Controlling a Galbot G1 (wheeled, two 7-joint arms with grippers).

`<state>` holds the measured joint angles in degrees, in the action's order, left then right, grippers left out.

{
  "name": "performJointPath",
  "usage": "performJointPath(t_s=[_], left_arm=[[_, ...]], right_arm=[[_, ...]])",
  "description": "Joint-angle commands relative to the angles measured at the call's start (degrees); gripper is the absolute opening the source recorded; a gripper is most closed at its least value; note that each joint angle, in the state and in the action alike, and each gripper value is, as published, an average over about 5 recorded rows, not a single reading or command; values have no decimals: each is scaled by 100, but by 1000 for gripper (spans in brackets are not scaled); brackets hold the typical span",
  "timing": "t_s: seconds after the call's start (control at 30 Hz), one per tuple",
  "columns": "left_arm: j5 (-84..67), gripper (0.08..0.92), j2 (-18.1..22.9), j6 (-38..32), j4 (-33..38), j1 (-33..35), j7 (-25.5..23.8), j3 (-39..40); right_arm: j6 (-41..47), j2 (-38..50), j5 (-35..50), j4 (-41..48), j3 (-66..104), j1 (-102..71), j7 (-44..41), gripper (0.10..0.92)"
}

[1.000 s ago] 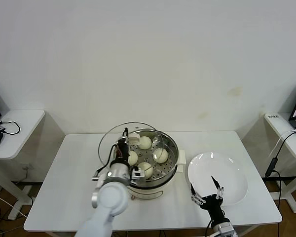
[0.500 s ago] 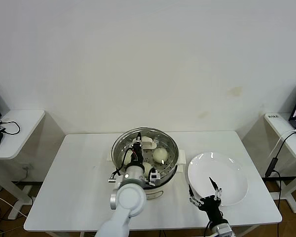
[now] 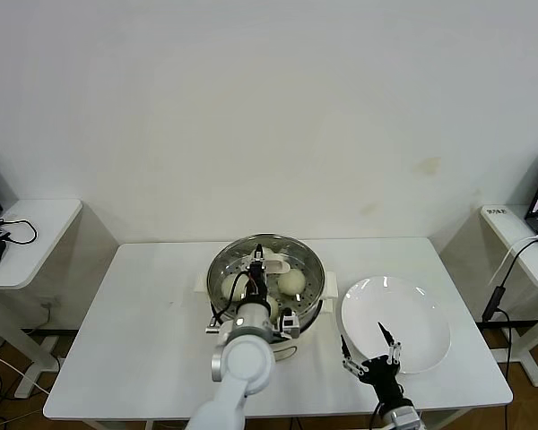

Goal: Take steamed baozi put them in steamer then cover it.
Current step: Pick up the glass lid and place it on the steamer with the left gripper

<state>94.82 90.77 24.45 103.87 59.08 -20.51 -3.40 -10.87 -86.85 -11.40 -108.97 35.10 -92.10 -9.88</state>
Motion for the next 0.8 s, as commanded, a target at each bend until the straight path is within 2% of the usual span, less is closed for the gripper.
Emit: performJointPath(t_s=[0.03, 0.43, 0.8], left_arm=[[97, 140, 82, -32, -88, -5, 62, 1], [135, 157, 71, -110, 84, 139, 164, -33], [37, 456, -182, -175, 818, 648, 182, 31]], right_arm=[[-12, -3, -2, -1, -3, -7, -4, 823], [-21, -1, -26, -4, -33, -18, -14, 823], [-34, -20, -103, -33, -68, -60, -16, 823]])
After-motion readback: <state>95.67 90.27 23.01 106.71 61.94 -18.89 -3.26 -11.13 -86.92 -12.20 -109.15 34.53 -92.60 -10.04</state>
